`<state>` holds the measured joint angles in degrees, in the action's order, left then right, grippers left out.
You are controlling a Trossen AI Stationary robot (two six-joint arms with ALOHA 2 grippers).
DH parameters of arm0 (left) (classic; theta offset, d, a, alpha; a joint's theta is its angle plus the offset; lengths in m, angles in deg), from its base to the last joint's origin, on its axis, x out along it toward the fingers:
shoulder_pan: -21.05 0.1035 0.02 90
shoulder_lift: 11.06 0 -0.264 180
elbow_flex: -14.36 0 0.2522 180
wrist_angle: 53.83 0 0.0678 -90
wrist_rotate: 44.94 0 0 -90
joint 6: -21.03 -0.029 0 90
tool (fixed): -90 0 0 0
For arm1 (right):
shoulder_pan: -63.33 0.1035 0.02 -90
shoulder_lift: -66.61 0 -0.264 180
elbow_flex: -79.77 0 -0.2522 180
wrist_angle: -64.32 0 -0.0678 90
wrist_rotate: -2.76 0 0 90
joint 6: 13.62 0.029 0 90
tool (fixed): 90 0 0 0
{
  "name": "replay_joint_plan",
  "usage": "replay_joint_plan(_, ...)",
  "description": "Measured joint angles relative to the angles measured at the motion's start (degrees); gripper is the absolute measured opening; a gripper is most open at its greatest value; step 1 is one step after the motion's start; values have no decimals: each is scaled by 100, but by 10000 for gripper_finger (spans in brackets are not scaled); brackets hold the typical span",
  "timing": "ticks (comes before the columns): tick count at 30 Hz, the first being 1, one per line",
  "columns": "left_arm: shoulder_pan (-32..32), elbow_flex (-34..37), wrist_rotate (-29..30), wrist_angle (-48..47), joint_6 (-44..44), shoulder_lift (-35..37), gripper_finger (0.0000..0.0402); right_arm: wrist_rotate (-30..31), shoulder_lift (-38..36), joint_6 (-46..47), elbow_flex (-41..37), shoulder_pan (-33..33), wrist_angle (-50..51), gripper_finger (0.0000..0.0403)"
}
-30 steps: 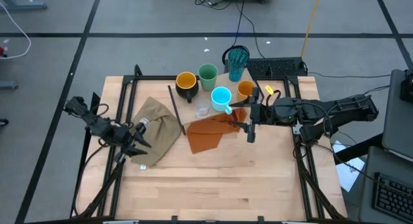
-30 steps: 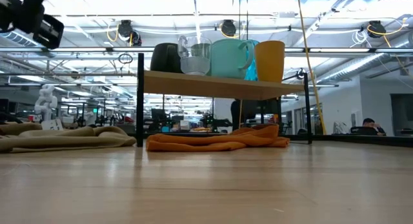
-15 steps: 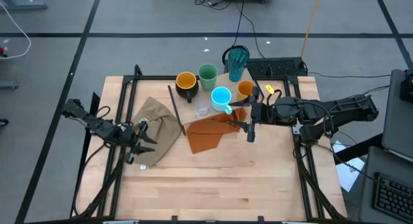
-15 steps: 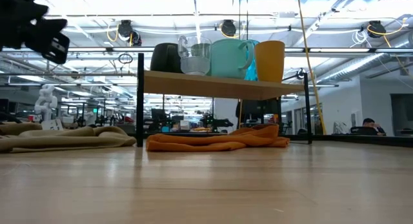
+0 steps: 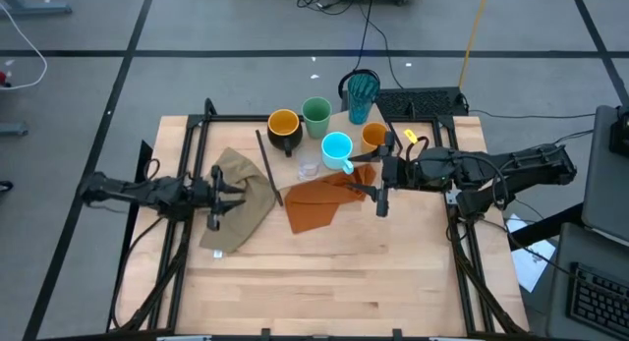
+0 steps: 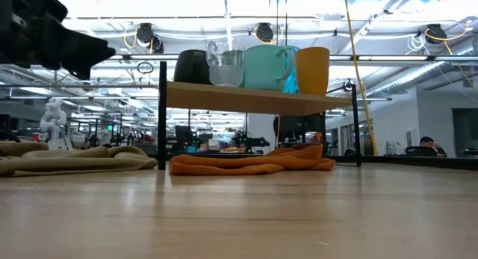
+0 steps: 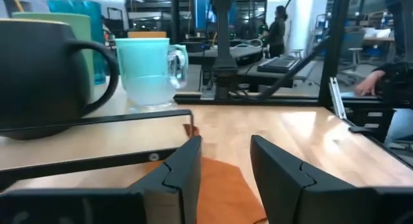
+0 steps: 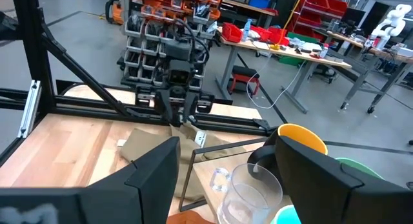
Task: Stack small to large cups/mugs on shelf
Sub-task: Return to Home Position
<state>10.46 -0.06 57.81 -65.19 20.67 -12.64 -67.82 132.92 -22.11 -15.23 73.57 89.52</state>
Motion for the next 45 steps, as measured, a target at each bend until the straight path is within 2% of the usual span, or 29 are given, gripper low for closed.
replay_joint_plan(5, 695, -2, -790, -135, 210, -34, 133, 0, 0, -4, 0, 0, 17, 247)
replay_joint_plan(8, 945, -2, -970, -168, 300, -69, 133, 0, 0, 22, 0, 0, 43, 247)
replay_joint_plan(15, 1136, -2, -998, -173, 297, -78, 133, 101, -128, 29, -2, 2, 181, 247)
replay_joint_plan(18, 1136, 0, -1000, -173, 374, -78, 133, 255, -487, 138, -2, 48, 657, 247)
replay_joint_plan(24, 1136, 2, -996, -171, 468, -130, 134, 334, -1445, 966, -155, 290, 1796, 247)
replay_joint_plan(29, 1136, 2, -988, -172, 709, -239, 133, 351, -2659, 1547, -1395, 638, 1577, 247)
replay_joint_plan(35, 1136, 6, -865, -154, 1016, -293, 133, 274, -4150, 1571, -3333, 1015, -348, 247)
replay_joint_plan(37, 1136, 7, -843, -148, 1058, -293, 134, 81, -4497, 1526, -3872, 1153, -849, 247)
replay_joint_plan(40, 1136, 7, -756, -136, 1104, -293, 134, -38, -4821, 1565, -4426, 1353, -1337, 247)
replay_joint_plan(45, 1136, 9, -636, -113, 1126, -293, 133, -201, -4892, 1764, -4707, 1658, -1358, 247)
